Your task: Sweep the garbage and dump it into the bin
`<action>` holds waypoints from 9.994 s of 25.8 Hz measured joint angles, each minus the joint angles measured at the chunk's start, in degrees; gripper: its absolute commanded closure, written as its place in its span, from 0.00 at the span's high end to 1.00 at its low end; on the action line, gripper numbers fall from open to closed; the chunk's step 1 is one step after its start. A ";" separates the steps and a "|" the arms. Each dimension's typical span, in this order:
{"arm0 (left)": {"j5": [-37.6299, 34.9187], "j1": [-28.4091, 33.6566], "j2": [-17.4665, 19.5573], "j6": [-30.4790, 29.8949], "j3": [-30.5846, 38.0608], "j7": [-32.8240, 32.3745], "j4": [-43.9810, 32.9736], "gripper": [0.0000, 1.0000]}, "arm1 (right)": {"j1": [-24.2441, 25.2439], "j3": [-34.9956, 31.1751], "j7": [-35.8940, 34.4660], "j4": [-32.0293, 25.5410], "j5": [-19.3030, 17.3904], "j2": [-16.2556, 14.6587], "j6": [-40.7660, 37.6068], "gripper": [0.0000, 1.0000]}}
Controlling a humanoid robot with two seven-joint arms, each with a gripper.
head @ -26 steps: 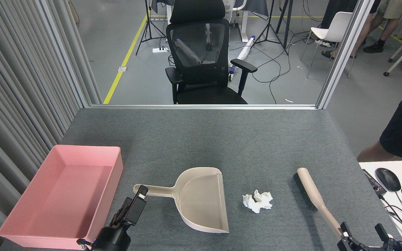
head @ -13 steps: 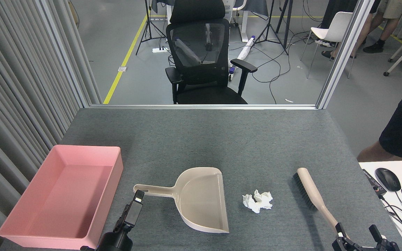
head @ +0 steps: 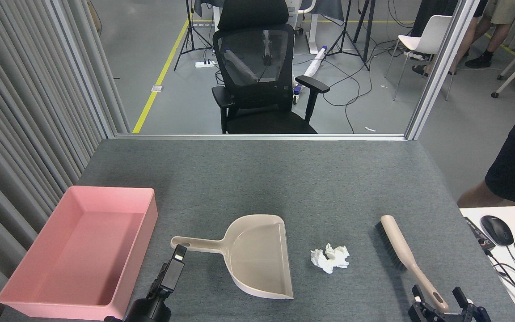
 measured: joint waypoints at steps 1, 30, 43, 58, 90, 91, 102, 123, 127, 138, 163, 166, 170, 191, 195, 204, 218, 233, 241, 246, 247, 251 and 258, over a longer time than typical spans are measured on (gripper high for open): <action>0.00 0.00 0.00 -0.06 -0.01 -0.01 0.01 1.00 | -0.04 0.06 -0.01 0.12 0.05 0.02 0.00 0.98; 0.03 -0.42 0.00 -1.45 -0.02 0.14 2.12 1.00 | -3.29 0.24 -0.34 5.85 3.77 -0.19 0.13 0.85; 0.02 -0.44 0.00 -1.46 -0.02 0.24 1.99 1.00 | -4.02 0.25 -0.21 6.34 4.23 -0.11 0.03 0.74; 0.00 -0.44 0.00 -1.55 -0.02 0.28 1.97 1.00 | -4.13 0.25 -0.14 6.29 4.04 0.00 -0.17 0.77; 0.01 -0.47 0.00 -1.48 -0.29 0.09 2.05 1.00 | -4.06 0.84 -0.70 6.19 4.13 -0.27 -0.65 0.16; 0.01 -0.46 0.00 -1.48 -0.29 0.09 2.05 1.00 | -4.06 0.87 -0.80 6.19 4.13 -0.26 -0.68 0.14; 0.54 -0.45 0.00 -1.30 -1.37 0.05 2.01 1.00 | -3.86 0.99 -3.11 6.19 4.21 -0.58 -1.95 0.03; 2.26 -6.73 -1.10 0.44 -5.34 8.24 12.47 1.00 | -4.06 1.13 -4.71 5.20 4.15 -0.78 -2.61 0.00; 2.27 -7.24 -1.18 0.22 -5.40 8.24 14.80 1.00 | -4.10 1.14 -4.71 4.98 4.14 -0.77 -2.61 0.00; 2.63 -10.58 -1.63 -0.12 -5.36 8.51 18.67 1.00 | -4.04 1.19 -4.76 4.38 4.12 -0.36 -2.97 0.00; 2.44 -17.64 -2.34 -2.74 -0.54 8.03 28.90 0.99 | -4.28 1.04 -4.67 4.24 3.96 -0.23 -2.98 0.00; 2.55 -17.66 -2.31 -3.19 0.57 7.91 29.11 0.95 | -4.30 1.04 -4.66 4.24 3.96 -0.24 -2.98 0.00; 2.74 -17.67 -2.29 -3.79 2.28 7.70 29.15 0.82 | -4.30 1.04 -4.47 4.24 3.96 -0.29 -2.92 0.00; 2.82 -16.41 -2.20 -6.98 4.86 -0.97 27.06 0.46 | -4.28 1.08 -4.78 4.23 3.96 -0.28 -2.87 0.00; 2.98 -16.04 -2.19 -7.11 5.52 -2.27 26.73 0.38 | -4.23 1.12 -4.97 4.17 3.96 -0.18 -3.02 0.00; 3.10 -15.94 -2.21 -7.41 7.84 -5.28 26.34 0.21 | -4.13 1.20 -5.59 4.15 3.90 -0.14 -4.11 0.00; 5.09 -16.08 -2.27 -7.56 8.18 -6.19 26.28 0.15 | -2.93 2.96 -6.20 4.20 3.95 0.04 -9.04 0.00; 5.20 -16.00 -2.20 -7.59 7.79 -6.25 25.90 0.16 | 0.29 8.87 -6.65 4.29 4.38 2.89 -7.98 0.00; 5.26 -15.82 -2.19 -7.64 7.69 -6.25 25.33 0.16 | -0.23 13.11 -5.77 4.41 4.42 7.72 -6.09 0.00; 5.29 -15.53 -2.13 -7.83 7.72 -6.25 24.77 0.16 | -2.55 18.09 -5.18 4.54 4.38 11.07 -3.28 0.00; 5.33 -15.35 -2.12 -7.86 7.74 -6.25 24.57 0.16 | -3.11 18.82 -5.04 4.53 4.35 11.94 -2.84 0.00; 5.49 -14.79 -2.06 -7.88 7.72 -6.31 23.73 0.16 | -4.94 20.02 -5.68 4.50 4.13 15.04 -1.93 0.00; 5.54 -14.48 -2.05 -7.68 7.64 -6.45 23.16 0.16 | -5.28 18.48 -6.41 2.92 2.97 15.40 -2.61 0.00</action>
